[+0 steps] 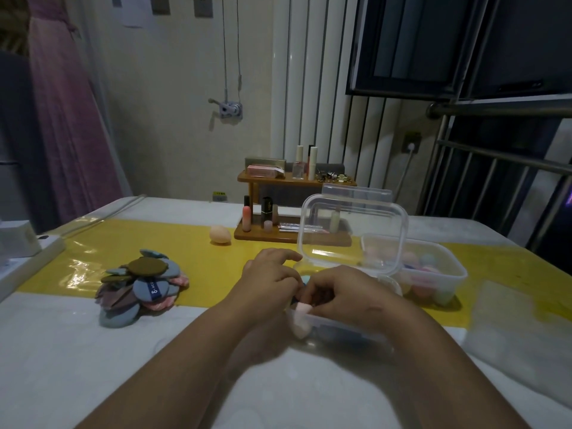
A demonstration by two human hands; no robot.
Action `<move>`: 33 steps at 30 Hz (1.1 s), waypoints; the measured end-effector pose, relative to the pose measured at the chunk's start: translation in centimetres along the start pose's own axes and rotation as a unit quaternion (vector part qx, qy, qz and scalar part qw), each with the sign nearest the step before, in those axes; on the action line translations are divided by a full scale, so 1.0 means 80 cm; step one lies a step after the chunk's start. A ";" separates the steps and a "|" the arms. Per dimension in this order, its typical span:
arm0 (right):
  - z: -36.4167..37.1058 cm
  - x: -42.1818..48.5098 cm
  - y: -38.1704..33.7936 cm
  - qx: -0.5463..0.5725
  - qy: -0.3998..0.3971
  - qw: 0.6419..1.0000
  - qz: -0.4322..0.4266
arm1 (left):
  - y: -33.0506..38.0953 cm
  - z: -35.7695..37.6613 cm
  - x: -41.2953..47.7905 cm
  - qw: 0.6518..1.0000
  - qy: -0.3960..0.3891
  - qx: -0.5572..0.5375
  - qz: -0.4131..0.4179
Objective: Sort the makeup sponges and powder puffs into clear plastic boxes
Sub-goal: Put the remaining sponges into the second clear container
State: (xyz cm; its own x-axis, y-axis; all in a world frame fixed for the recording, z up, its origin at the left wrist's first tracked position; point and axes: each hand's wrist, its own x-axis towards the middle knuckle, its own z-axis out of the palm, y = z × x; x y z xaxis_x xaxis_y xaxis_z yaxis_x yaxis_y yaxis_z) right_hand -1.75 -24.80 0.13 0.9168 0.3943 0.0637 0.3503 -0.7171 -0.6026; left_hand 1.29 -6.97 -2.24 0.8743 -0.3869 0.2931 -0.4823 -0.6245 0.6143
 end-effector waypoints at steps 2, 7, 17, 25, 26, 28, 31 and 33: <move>0.001 0.000 0.000 -0.007 0.019 1.000 -0.002 | -0.001 0.001 0.001 1.000 0.006 0.013 0.001; 0.000 -0.002 -0.003 0.000 0.002 1.000 0.002 | -0.001 0.001 0.002 1.000 -0.001 0.018 -0.010; -0.005 -0.003 -0.009 -0.046 -0.030 0.998 0.041 | -0.002 -0.004 -0.004 0.999 -0.014 0.046 0.013; -0.009 -0.009 -0.003 -0.051 0.037 0.996 0.059 | 0.001 -0.011 -0.003 0.998 -0.053 0.004 -0.017; -0.008 -0.008 -0.003 -0.058 0.046 0.995 0.064 | 0.001 -0.011 -0.003 0.998 -0.055 -0.004 -0.021; -0.006 -0.007 -0.004 -0.082 0.058 0.993 0.068 | 0.001 -0.010 -0.002 0.998 -0.056 -0.012 -0.023; -0.005 -0.006 -0.004 -0.106 0.064 0.991 0.058 | -0.002 -0.008 -0.001 0.998 -0.051 -0.029 -0.021; -0.009 -0.007 -0.003 -0.099 0.054 0.992 0.049 | -0.005 -0.006 0.000 0.997 -0.041 -0.061 -0.025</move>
State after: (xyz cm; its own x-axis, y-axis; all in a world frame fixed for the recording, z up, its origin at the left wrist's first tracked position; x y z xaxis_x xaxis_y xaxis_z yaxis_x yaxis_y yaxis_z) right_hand -2.19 -25.23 0.82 0.9597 0.2615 0.1033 0.2798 -0.8517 -0.4431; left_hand 1.52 -6.37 -2.15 0.8871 -0.4148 0.2023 -0.4239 -0.5591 0.7125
